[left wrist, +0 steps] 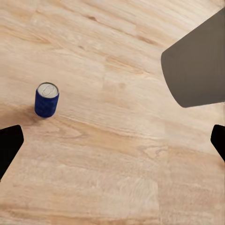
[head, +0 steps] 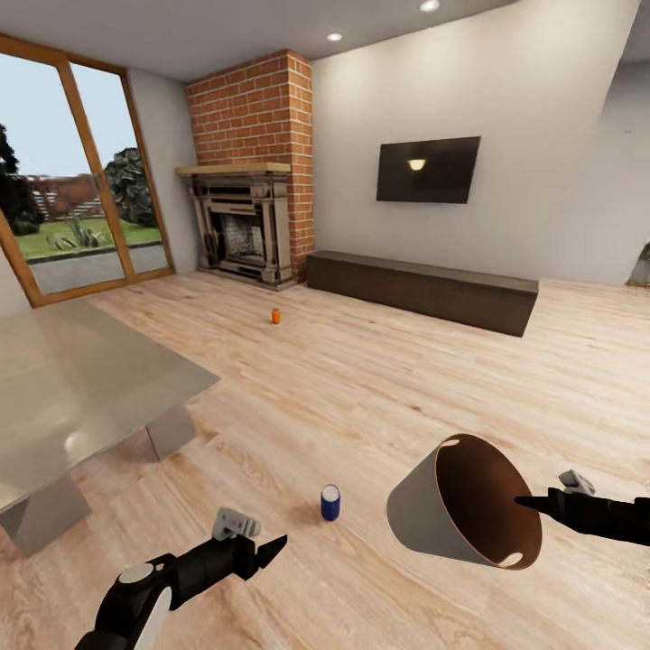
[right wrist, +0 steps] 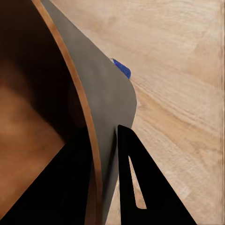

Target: Put the three can of soda from the living room inside the tash can in the kitchen.

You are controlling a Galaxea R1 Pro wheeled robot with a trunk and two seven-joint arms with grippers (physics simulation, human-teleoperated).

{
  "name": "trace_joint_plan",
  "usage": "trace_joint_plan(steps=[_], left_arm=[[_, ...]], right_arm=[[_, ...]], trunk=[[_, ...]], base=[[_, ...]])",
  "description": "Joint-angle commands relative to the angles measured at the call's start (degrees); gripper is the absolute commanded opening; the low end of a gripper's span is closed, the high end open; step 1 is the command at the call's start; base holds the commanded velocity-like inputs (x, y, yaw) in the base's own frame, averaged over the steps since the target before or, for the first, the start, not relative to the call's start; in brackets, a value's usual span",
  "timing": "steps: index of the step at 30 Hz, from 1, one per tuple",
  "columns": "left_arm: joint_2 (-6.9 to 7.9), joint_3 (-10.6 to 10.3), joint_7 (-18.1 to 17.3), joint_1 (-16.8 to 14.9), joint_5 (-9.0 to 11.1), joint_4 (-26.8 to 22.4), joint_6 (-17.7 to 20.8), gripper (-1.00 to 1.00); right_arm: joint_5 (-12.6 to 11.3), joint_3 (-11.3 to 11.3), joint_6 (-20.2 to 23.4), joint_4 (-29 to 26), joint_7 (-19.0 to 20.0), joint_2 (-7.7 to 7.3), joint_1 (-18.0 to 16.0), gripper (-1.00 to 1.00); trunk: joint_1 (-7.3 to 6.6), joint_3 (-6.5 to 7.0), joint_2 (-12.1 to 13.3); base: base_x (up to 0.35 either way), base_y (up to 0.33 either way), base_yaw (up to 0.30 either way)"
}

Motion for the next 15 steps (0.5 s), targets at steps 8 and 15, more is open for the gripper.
trace_joint_plan(steps=[8,15], left_arm=[[0.00,0.0,0.0,0.0,0.0,0.0,0.0,1.00],[0.00,-0.1,0.0,0.0,0.0,0.0,0.0,1.00]], right_arm=[[-1.1,-0.1,0.9,0.0,0.3,0.00,0.0,-1.00],[-1.1,-0.1,0.9,0.0,0.3,0.00,0.0,-1.00]], trunk=[[0.00,0.01,0.0],[0.00,0.01,0.0]], base=[[0.336,0.000,-0.282],[0.336,0.000,-0.262]])
